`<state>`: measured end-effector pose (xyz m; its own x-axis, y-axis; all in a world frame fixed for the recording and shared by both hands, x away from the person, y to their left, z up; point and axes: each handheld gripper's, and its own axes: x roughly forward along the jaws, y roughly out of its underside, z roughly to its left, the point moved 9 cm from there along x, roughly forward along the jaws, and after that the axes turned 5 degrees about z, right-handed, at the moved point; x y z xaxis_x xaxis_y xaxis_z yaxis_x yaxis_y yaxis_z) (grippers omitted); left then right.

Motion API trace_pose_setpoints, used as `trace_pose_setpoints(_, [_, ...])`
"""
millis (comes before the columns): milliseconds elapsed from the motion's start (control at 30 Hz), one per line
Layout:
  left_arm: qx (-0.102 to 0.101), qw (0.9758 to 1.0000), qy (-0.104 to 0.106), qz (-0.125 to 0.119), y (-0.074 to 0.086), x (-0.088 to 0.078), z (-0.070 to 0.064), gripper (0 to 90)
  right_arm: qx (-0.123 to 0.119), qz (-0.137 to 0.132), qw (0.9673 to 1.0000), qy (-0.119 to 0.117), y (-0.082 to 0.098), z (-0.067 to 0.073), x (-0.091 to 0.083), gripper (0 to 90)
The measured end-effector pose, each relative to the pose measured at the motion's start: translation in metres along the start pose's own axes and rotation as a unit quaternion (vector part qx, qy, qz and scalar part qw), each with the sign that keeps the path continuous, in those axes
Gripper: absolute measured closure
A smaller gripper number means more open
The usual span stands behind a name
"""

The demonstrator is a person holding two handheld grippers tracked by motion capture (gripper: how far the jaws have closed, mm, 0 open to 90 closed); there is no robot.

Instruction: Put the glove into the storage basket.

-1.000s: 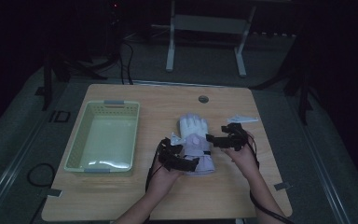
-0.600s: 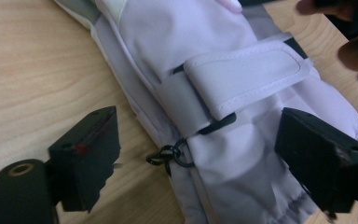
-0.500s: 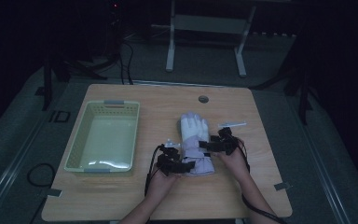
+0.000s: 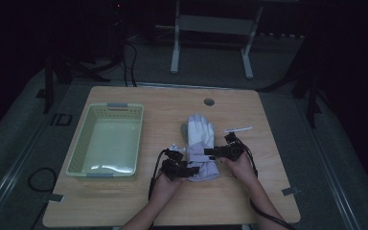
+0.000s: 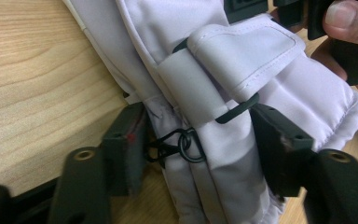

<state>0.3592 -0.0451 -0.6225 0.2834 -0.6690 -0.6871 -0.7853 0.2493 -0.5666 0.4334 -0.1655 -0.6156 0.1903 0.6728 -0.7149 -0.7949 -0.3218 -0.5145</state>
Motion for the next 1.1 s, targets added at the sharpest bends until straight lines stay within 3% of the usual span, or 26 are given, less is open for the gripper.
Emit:
trace_pose_setpoints(167, [0.007,0.9999,-0.004,0.012,-0.001,-0.004,-0.002,61.6,-0.036,0.006,0.9981,0.05,-0.002,0.009,-0.001,72.6])
trace_pose_setpoints(333, [0.004,0.9997,0.006,0.024,-0.004,-0.008,-0.003,68.2,-0.054,0.002,0.9949,0.085,-0.005,0.017,-0.005,77.1])
trace_pose_setpoints(633, [0.018,0.9994,0.003,0.029,-0.011,-0.021,-0.005,72.1,-0.072,-0.025,0.9917,0.103,-0.015,0.034,-0.017,78.8])
trace_pose_setpoints(1033, [0.047,0.9984,-0.005,0.03,-0.025,-0.054,-0.009,72.2,-0.082,-0.051,0.991,0.093,-0.033,0.058,-0.032,78.8])
trace_pose_setpoints(1100, [0.058,0.9978,-0.008,0.031,-0.03,-0.066,-0.01,72.3,-0.088,-0.057,0.9902,0.092,-0.04,0.067,-0.036,78.8])
